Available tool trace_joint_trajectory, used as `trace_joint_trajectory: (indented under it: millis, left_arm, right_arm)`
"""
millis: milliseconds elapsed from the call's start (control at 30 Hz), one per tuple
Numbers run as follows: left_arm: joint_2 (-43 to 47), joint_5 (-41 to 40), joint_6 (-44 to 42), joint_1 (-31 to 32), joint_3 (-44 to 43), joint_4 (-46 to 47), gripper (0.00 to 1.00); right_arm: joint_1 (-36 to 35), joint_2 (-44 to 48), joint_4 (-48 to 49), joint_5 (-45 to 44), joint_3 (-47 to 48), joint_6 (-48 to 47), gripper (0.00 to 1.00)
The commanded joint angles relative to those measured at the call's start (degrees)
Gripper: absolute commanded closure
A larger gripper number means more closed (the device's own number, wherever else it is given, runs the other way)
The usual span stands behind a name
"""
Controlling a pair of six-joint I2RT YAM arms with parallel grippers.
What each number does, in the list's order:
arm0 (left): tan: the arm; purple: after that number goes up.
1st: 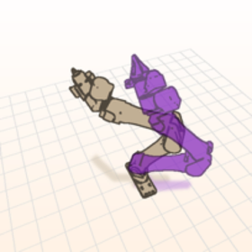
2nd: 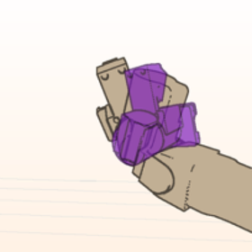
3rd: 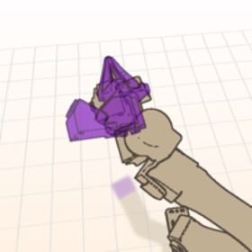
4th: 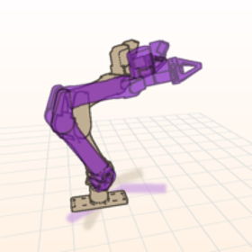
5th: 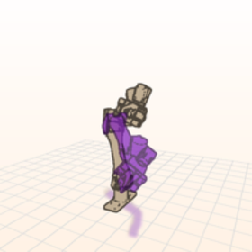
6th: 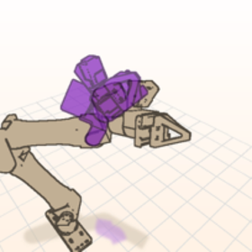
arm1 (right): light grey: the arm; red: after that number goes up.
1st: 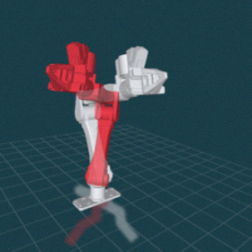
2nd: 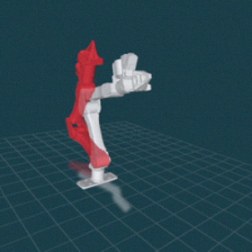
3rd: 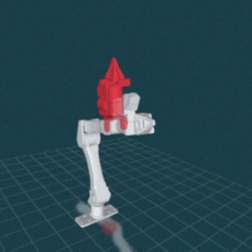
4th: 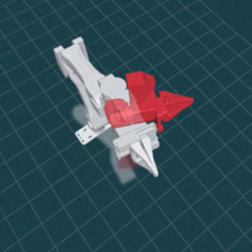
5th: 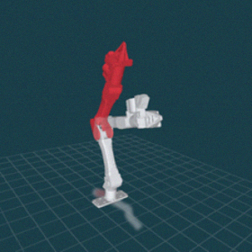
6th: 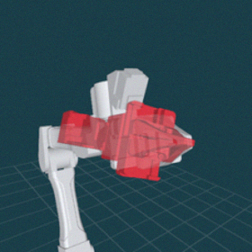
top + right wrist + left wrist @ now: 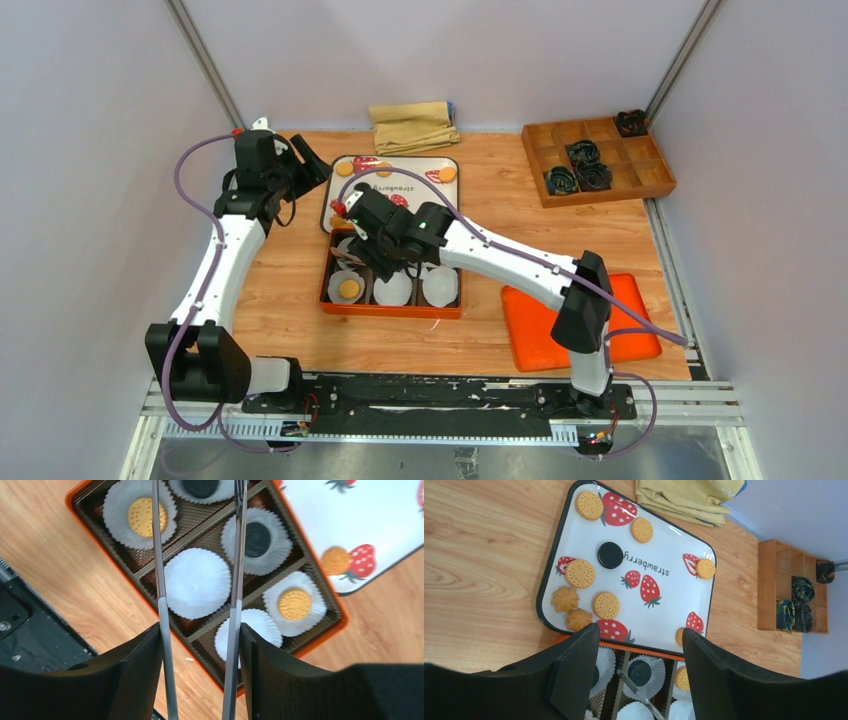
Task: Pack the cookies
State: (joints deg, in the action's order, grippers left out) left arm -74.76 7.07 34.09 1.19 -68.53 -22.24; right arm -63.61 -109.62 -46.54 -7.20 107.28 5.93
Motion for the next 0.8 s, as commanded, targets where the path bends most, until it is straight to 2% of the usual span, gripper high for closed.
trace_joint_trajectory:
  millis: [0, 167, 333, 767]
  left_arm:
    - [1.4, 1.8, -0.1, -0.3, 1.0, 2.1, 0.32]
    - [0.8, 2.3, -0.1, -0.3, 1.2, 2.7, 0.32]
    - [-0.2, 2.5, -0.1, -0.3, 1.1, 3.2, 0.33]
    - [-1.2, 2.3, 0.1, -0.3, 1.1, 3.2, 0.33]
  right_arm:
    - [1.8, 2.8, 1.3, -8.2, 2.7, -1.9, 0.43]
    - [5.4, 0.2, 3.1, -10.4, 5.4, -2.9, 0.44]
    - [9.4, -6.9, 4.5, -13.1, 10.4, -5.5, 0.45]
    - [14.3, -19.8, 6.3, -6.2, 16.5, -5.3, 0.43]
